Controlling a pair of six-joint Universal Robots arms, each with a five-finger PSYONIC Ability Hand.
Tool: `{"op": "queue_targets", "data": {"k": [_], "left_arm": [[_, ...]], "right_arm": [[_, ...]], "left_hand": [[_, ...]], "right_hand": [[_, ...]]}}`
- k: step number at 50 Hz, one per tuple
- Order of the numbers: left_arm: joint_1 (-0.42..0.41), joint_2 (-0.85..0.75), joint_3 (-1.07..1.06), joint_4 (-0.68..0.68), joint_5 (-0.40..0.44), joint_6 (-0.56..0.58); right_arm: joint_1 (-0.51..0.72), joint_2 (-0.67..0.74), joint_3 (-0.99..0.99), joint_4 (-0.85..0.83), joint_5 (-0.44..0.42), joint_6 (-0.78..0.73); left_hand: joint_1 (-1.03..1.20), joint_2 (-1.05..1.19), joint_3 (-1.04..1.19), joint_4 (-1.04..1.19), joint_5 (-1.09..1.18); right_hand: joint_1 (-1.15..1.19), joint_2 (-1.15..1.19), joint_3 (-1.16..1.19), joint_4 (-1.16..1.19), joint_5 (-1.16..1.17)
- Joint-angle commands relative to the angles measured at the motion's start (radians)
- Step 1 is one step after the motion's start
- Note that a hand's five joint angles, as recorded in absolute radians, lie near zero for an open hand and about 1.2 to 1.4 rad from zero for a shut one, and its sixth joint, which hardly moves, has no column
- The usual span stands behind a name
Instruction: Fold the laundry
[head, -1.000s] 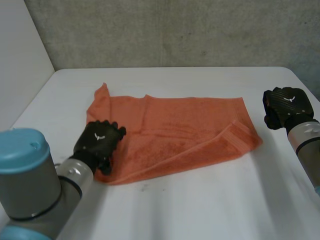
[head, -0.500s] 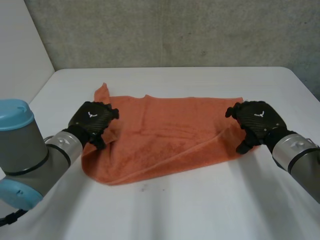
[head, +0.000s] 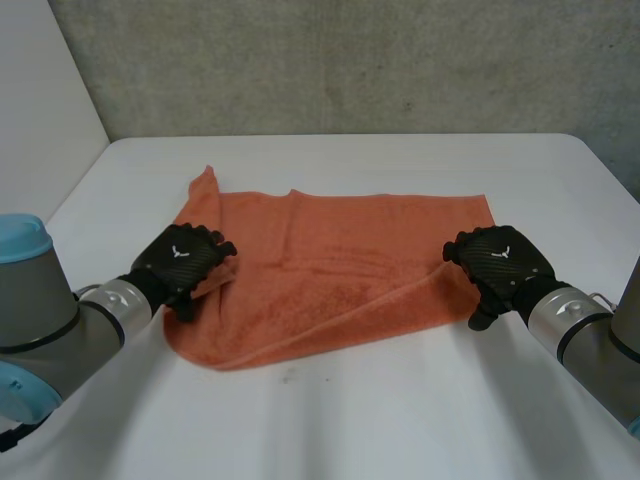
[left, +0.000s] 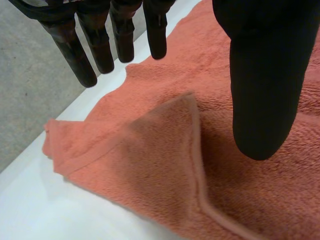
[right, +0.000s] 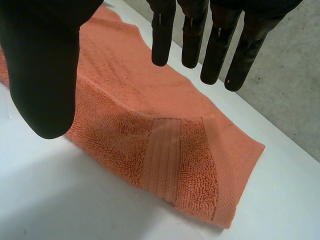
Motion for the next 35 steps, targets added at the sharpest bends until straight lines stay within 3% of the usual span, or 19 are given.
{"op": "queue_targets", "data": {"k": [1, 10, 16, 26, 29, 31, 32, 34, 35], "left_arm": [[-0.02, -0.01, -0.003, 0.007, -0.004, -0.038], [-0.021, -0.037, 0.011, 0.048, -0.01, -0.023], [-0.02, -0.052, 0.014, 0.117, -0.015, -0.023], [-0.003, 0.0, 0.0, 0.117, 0.007, 0.014], [0.0, 0.049, -0.003, 0.116, 0.068, 0.049], [0.032, 0.065, 0.0, 0.103, 0.175, 0.105], [0.032, 0.065, 0.0, 0.103, 0.175, 0.106], [0.102, 0.078, 0.007, 0.055, 0.27, 0.174], [0.103, 0.078, 0.008, 0.054, 0.271, 0.175]], "right_arm": [[0.013, 0.006, 0.006, -0.016, 0.006, -0.004], [0.035, 0.024, 0.008, -0.036, 0.008, -0.007], [0.035, 0.027, 0.008, -0.037, 0.009, -0.031], [0.029, 0.027, 0.008, -0.039, 0.009, -0.033], [0.027, 0.027, 0.008, -0.044, 0.009, -0.033], [0.024, 0.027, 0.008, -0.045, 0.009, -0.033], [0.024, 0.027, 0.008, -0.045, 0.009, -0.033], [0.023, 0.027, 0.008, -0.047, 0.009, -0.033], [0.023, 0.027, 0.008, -0.047, 0.009, -0.033]], "left_hand": [[-0.017, -0.005, -0.005, -0.005, -0.004], [0.133, 0.145, 0.144, 0.145, 0.146], [0.133, 0.145, 0.145, 0.145, 0.146], [0.118, 0.13, 0.13, 0.13, 0.131], [0.127, 0.139, 0.139, 0.139, 0.14], [0.139, 0.151, 0.15, 0.151, 0.152], [0.139, 0.151, 0.15, 0.151, 0.152], [0.141, 0.153, 0.153, 0.154, 0.155], [0.141, 0.153, 0.153, 0.154, 0.155]], "right_hand": [[0.048, -0.004, 0.003, 0.013, 0.013], [0.048, -0.004, 0.003, 0.013, 0.013], [0.048, -0.004, 0.003, 0.013, 0.013], [0.048, -0.004, 0.003, 0.013, 0.013], [0.048, -0.004, 0.003, 0.013, 0.013], [0.048, -0.004, 0.003, 0.013, 0.013], [0.048, -0.004, 0.003, 0.013, 0.013], [0.048, -0.004, 0.003, 0.013, 0.013], [0.048, -0.004, 0.003, 0.013, 0.013]]}}
